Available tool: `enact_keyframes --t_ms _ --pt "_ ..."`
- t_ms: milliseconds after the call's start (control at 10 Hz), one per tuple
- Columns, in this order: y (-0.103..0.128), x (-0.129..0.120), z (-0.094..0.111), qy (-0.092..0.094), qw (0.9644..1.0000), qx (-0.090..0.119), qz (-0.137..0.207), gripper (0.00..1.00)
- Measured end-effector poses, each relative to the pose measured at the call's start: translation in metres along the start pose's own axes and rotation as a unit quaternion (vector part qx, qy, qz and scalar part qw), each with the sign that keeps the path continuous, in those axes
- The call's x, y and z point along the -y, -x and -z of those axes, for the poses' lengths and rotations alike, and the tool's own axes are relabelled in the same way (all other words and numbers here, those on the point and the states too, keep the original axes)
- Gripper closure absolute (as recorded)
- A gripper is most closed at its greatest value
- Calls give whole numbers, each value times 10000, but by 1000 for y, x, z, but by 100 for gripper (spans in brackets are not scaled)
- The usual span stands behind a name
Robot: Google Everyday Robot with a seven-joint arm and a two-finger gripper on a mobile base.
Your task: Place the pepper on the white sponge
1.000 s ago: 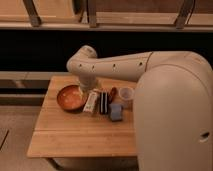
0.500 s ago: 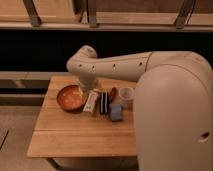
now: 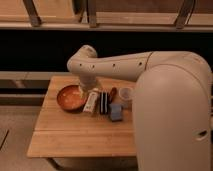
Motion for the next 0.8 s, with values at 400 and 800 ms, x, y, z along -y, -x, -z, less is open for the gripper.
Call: enact_keyframes --t_ms 400,800 --pt "47 77 -12 244 9969 739 -144 35" --pt "34 165 -38 311 9859 1010 -1301 35"
